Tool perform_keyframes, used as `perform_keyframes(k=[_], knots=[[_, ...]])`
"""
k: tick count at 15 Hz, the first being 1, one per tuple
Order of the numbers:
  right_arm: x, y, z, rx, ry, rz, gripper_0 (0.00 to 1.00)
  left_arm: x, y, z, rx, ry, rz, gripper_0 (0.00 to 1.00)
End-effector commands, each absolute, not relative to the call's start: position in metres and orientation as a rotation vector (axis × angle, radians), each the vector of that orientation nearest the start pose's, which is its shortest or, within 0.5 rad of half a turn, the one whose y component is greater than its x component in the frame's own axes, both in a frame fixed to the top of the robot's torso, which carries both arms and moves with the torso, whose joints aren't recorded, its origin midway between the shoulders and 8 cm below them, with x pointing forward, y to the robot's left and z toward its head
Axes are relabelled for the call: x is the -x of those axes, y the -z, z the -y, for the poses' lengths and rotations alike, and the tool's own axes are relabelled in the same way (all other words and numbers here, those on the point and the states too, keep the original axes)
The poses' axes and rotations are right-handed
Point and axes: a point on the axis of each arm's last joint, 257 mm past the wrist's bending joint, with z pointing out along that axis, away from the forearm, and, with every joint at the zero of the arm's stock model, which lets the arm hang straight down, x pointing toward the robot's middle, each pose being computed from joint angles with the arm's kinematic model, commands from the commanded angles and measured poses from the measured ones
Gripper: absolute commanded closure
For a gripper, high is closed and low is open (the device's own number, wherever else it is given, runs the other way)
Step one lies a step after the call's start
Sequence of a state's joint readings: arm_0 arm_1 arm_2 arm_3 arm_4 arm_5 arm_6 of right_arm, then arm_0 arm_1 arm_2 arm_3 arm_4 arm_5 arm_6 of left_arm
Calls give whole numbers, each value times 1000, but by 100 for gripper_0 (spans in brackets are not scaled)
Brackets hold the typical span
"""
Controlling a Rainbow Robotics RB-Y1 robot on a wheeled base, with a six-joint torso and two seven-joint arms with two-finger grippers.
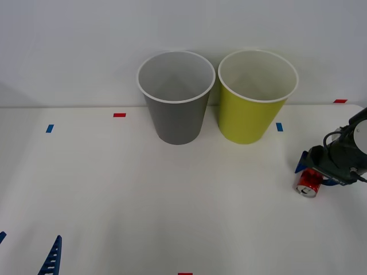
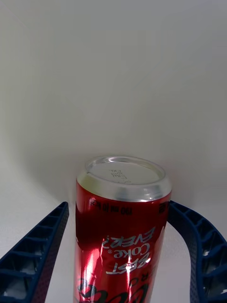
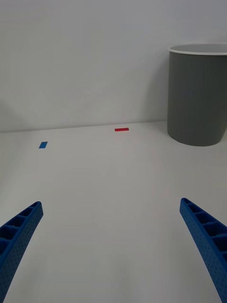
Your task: Put cans in the gray bin and PET bottles in the light green bin.
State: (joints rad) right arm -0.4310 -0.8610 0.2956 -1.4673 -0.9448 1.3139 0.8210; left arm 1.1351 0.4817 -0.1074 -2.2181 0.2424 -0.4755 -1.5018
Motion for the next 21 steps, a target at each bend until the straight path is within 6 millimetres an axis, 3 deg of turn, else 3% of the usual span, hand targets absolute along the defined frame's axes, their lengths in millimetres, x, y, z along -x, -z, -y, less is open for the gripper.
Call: perform_keyframes(k=[1,9,14,21], knots=[[-472,306,344,-701,-263,-2727,100,-228,209,-302,-54,13,-1620,0],[-472,300,338,-645,-261,-2717,100,-228,209,-302,-54,13,-1620,0],[-474,277,335,-478,-314,-2654,100,-228,209,-302,-54,13,-1620,0],[-479,224,337,-255,-361,-2481,100,-228,209,-302,-54,13,-1620,0]])
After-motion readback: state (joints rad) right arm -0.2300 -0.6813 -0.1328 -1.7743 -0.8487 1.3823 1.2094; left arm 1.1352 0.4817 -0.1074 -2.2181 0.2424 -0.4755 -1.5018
